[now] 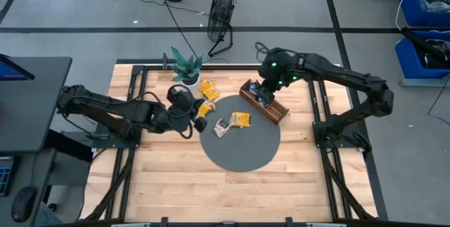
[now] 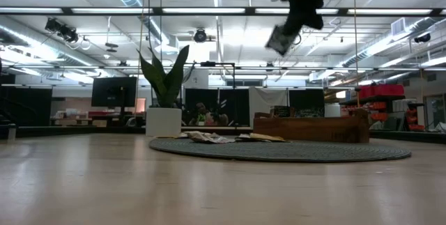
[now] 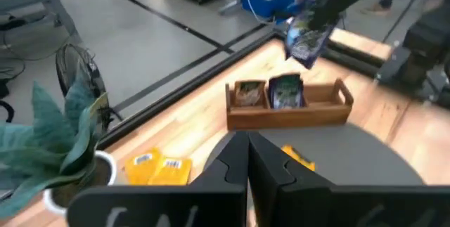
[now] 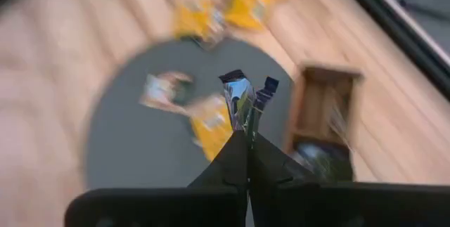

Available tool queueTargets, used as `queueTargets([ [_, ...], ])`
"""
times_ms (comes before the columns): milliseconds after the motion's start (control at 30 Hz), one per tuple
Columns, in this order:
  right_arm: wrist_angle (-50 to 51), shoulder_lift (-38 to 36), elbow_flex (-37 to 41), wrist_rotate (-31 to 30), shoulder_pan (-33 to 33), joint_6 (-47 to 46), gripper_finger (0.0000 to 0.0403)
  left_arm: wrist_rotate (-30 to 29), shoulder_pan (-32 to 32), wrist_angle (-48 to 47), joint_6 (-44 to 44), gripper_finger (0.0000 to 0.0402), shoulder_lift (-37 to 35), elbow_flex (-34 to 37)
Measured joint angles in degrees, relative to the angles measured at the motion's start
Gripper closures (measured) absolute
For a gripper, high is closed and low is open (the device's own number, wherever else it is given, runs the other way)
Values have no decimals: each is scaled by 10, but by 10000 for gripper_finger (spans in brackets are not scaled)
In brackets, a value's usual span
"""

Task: Pick & Place Tea
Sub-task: Put the black tea bag into the middle section of the wooden organizer

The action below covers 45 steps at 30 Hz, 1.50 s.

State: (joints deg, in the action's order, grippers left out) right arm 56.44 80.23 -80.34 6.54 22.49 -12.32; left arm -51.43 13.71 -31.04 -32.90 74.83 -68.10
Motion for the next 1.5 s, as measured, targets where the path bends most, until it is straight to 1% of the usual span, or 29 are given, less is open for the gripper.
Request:
queueTargets([
  [67, 23, 20, 10, -18, 7, 2, 403, 0, 8, -25, -13, 398, -2, 0],
  [133, 28, 37, 18, -21, 15, -3, 403, 2, 21, -56, -24, 398, -6, 0],
  [267, 39, 74, 25, -22, 30, -10, 403, 5, 35, -71, -28, 394, -7, 0],
  [500, 38, 123, 24, -35, 34, -22, 403, 6, 45, -74, -25, 391, -7, 0],
  [733, 47, 140, 24, -91, 36, -12, 403, 25, 46, -79, -24, 391, -7, 0],
  [867, 53, 140, 24, -90, 41, -18, 403, 26, 45, -81, -25, 390, -7, 0],
  [933, 57, 140, 25, -79, 44, -8, 403, 26, 45, -81, -25, 390, -7, 0],
  [1100, 51, 139, 59, -66, 56, -5, 403, 26, 45, -80, -25, 390, -6, 0],
  [1333, 3, 139, 106, -54, 58, -3, 403, 26, 35, -68, -25, 390, -6, 0],
  [1500, -25, 139, 107, -44, 58, -7, 403, 26, 23, -68, -25, 390, -6, 0],
])
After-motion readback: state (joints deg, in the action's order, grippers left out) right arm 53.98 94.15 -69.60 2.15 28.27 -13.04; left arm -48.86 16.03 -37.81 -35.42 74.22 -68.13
